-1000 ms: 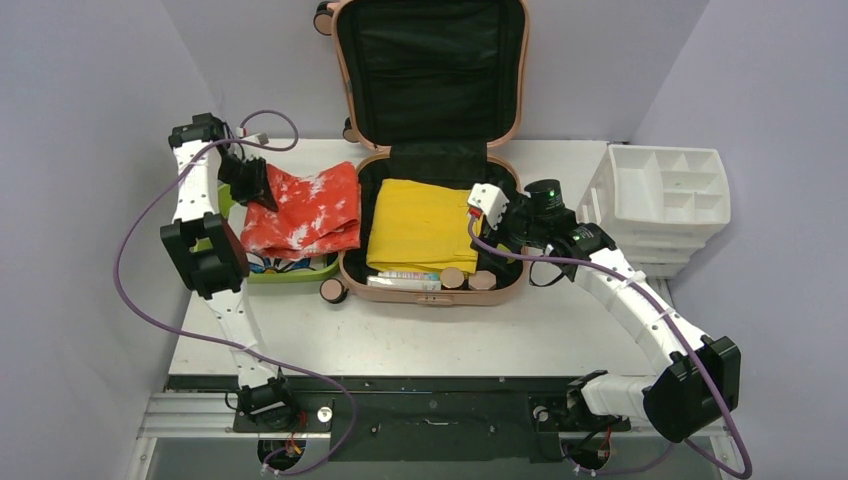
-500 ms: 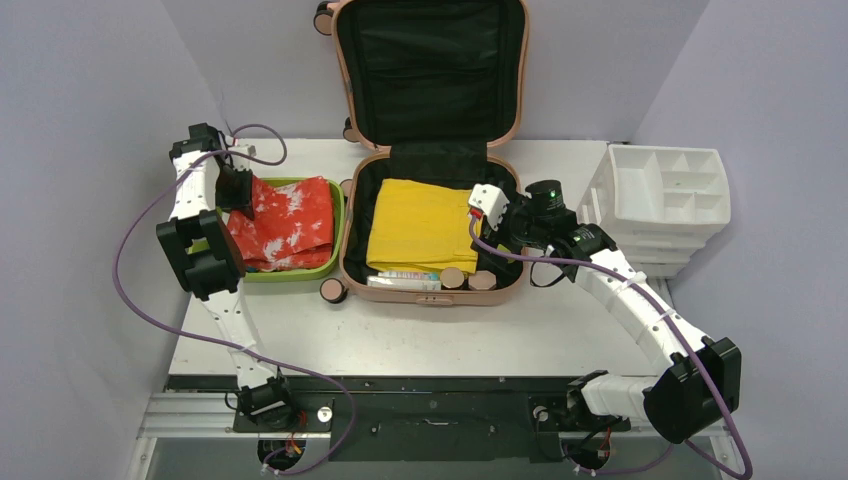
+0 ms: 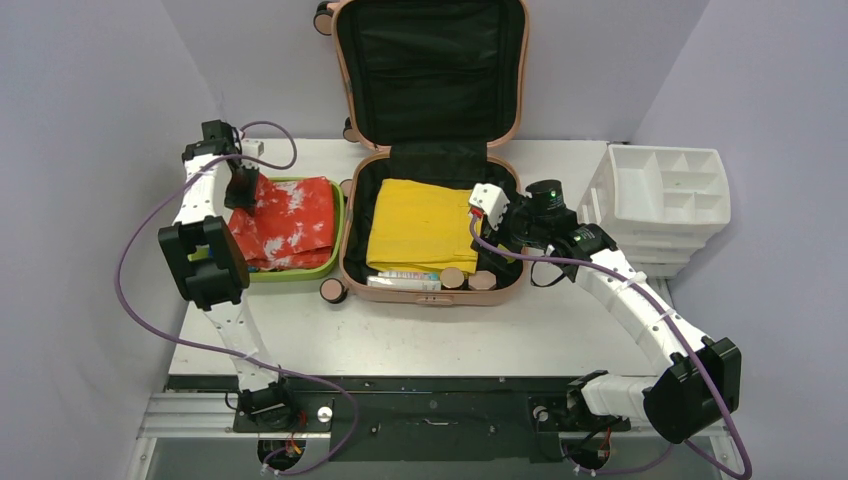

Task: Open, take out, and arrange the luggage
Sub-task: Place the clothes in the bin.

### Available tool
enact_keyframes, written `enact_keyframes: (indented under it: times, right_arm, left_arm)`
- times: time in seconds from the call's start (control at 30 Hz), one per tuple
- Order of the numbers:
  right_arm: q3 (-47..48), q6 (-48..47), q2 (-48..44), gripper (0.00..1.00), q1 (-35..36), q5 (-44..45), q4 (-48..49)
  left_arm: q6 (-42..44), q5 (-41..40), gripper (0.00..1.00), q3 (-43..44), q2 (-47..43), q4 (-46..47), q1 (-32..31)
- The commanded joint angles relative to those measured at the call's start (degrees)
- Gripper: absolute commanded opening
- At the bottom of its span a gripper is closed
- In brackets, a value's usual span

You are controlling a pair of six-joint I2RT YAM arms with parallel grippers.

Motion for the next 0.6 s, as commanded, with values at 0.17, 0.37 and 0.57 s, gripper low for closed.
enact_keyframes:
  times: [0.17,0.37,0.57]
  right_arm:
    - [-0.1,0.4,-2.1,0.9,-0.3,-2.2,2.3]
    - [-0.2,0.5,-1.9,0.9,-0.3,-2.5,2.2]
    - [-0.2,0.5,-1.8,0.9,-0.3,-2.7,2.2]
  left_arm:
    - [-0.2,-12.6,0.27,0.0,-3.6,8.3,0.2]
    - [-2.2,-14.2,0.97,-1.2,-6.3,10.5,0.2]
    - [-4.5,-12.5,0.96,-4.8,-13.8,15.2,-0.2]
